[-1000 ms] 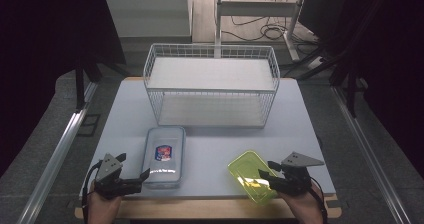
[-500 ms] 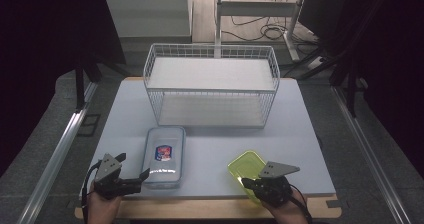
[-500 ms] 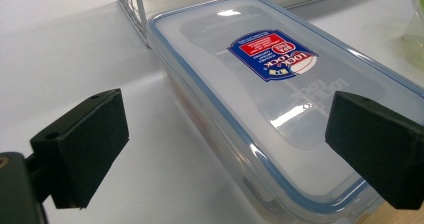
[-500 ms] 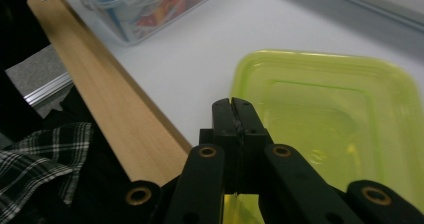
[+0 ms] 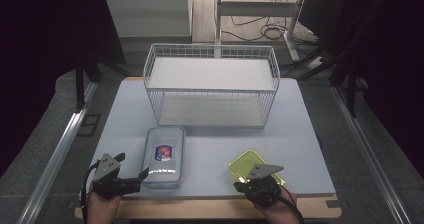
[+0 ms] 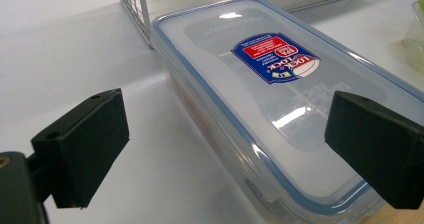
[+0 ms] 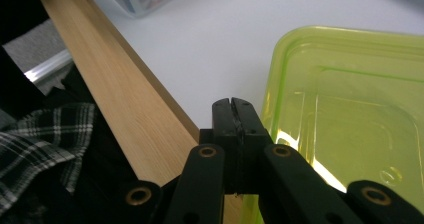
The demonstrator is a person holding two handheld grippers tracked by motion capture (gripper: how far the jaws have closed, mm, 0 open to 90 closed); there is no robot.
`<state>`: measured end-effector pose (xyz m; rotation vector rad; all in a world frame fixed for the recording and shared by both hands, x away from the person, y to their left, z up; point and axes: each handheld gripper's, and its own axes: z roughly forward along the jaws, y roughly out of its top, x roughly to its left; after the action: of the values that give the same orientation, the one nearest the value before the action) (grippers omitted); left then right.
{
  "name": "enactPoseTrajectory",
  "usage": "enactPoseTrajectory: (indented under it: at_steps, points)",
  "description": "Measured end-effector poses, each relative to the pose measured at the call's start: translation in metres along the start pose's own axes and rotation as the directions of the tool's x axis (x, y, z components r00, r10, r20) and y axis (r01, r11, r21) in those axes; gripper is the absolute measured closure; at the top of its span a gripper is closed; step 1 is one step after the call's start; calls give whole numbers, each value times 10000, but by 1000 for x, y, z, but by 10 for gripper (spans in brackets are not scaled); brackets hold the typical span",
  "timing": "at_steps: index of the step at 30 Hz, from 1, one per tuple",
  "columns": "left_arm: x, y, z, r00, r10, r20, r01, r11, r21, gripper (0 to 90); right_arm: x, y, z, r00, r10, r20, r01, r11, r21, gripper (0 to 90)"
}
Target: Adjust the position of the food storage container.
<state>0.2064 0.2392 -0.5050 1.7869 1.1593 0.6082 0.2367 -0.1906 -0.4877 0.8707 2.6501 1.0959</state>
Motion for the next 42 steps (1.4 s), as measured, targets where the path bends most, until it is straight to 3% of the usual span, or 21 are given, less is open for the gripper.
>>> enactPoseTrajectory:
  at_steps: [12, 21, 26, 29, 31, 33, 34, 37, 40, 42]
  points:
    - [0, -1, 1, 10000, -62, 39, 62, 9999, 87, 42, -30, -13, -20, 9966, 315, 755, -323, 9994, 87, 894]
    - [3, -2, 1, 9998, -197, 59, 197, 9997, 107, 42, -60, -29, -40, 9874, 795, 1370, -817, 9966, 104, 894]
    - [3, -2, 1, 9997, -238, 77, 237, 9997, 106, 43, -77, -38, -53, 9749, 1290, 1813, -1312, 9914, 3, 894]
    - [4, -2, 1, 9997, -246, 77, 245, 9996, 131, 43, -90, -44, -62, 9584, 1632, 2341, -1649, 9862, -124, 895]
    - [4, -2, 1, 9997, -248, 70, 247, 9996, 147, 43, -93, -45, -64, 9543, 1703, 2456, -1722, 9850, -136, 895]
    - [4, -2, 2, 9997, -251, 64, 250, 9996, 145, 43, -99, -49, -67, 9444, 1980, 2624, -1988, 9798, -240, 894]
    - [4, -2, 2, 9997, -252, 45, 251, 9996, 146, 43, -98, -47, -69, 9443, 1994, 2617, -1966, 9798, -370, 894]
    - [5, -2, 3, 9996, -261, 67, 260, 9995, 160, 44, -86, -34, -65, 9596, 1805, 2158, -1668, 9827, -804, 893]
    - [6, -2, 4, 9997, -254, 46, 253, 9996, 158, 44, -71, -8, -46, 9765, 1376, 1660, -1237, 9881, -911, 894]
    - [7, -2, 4, 9997, -248, 41, 248, 9996, 154, 44, -67, 8, -31, 9788, 976, 1801, -855, 9936, -736, 894]
